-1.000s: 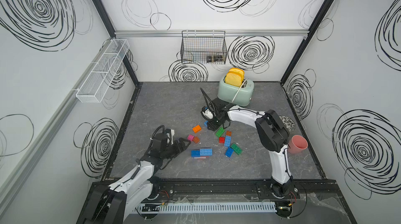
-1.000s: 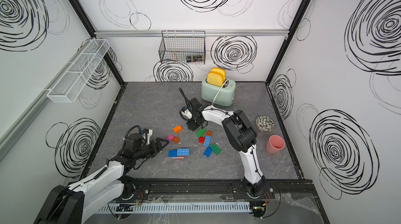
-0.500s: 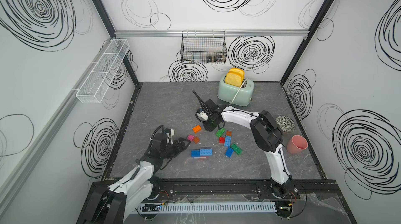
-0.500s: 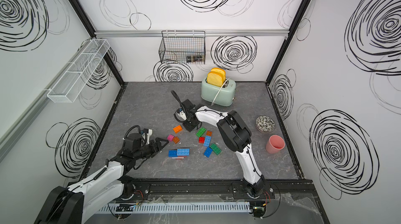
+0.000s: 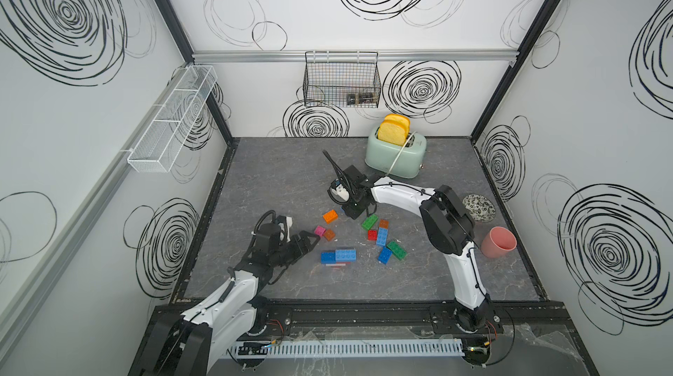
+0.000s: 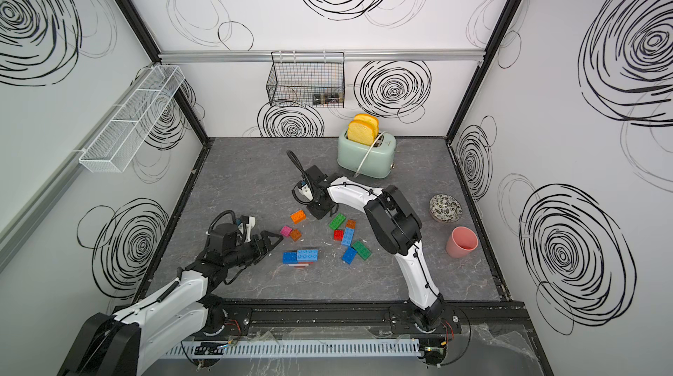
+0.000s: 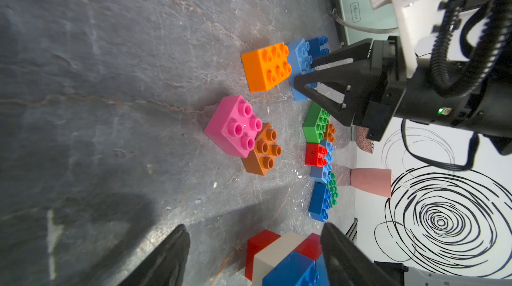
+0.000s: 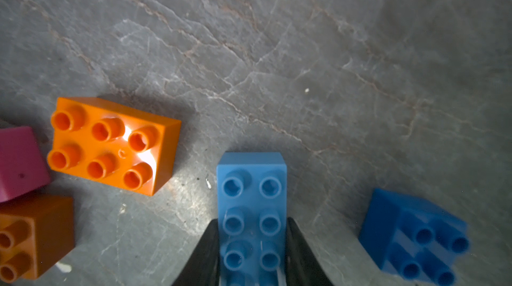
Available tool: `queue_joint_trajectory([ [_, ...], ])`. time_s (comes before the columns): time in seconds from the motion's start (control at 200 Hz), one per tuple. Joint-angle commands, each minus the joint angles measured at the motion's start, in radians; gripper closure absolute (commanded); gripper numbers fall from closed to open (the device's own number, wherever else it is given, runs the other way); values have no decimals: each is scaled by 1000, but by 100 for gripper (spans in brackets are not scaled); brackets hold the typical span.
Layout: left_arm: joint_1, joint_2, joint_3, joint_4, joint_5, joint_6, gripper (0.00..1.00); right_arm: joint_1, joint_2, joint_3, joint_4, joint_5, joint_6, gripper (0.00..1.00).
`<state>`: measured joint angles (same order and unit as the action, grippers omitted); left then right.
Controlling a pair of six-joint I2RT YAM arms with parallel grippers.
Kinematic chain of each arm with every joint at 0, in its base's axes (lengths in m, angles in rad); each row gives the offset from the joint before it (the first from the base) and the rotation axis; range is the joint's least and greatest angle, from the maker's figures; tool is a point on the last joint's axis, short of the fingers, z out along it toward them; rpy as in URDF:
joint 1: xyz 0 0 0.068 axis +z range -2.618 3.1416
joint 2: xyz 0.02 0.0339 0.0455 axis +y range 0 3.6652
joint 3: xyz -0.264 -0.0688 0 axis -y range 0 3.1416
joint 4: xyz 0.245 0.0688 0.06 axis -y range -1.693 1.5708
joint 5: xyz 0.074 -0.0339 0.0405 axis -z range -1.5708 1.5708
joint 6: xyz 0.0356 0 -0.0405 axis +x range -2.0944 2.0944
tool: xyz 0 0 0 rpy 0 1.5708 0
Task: Assemble a heart with lego
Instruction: Pick up the lego brick from the center of the board, then assemble the lego brick with the lego brick.
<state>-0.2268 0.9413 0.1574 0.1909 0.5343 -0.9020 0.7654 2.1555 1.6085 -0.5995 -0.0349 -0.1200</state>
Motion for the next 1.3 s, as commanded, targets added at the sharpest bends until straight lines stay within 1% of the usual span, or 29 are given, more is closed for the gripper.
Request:
queue_joint_trajectory([
  [0.0,13,-9,-2,47,6,3,21,12,-5,16,-52,-1,-30,71],
  [0.12,19,-17,6,35,7,5,21,12,-49,12,-52,-28,-53,71],
  [0.31,34,-33,22,1,13,8,20,22,-163,-4,-41,-102,-128,71],
  [0.445,48,-48,40,-46,1,17,20,65,-215,-14,-54,-142,-200,71],
  [0.59,103,-75,51,-113,-10,7,20,132,-261,-40,-64,-167,-257,71],
  [0.796,203,-147,34,-142,7,-32,20,222,-290,-60,-99,-188,-299,71],
  [0.906,238,-177,21,-149,15,-50,20,269,-309,-91,-101,-190,-304,71],
  [1.031,251,-191,13,-143,8,-63,20,310,-324,-124,-97,-196,-308,71],
  [1.296,256,-197,-4,-108,23,-81,20,359,-300,-116,-134,-175,-300,71],
])
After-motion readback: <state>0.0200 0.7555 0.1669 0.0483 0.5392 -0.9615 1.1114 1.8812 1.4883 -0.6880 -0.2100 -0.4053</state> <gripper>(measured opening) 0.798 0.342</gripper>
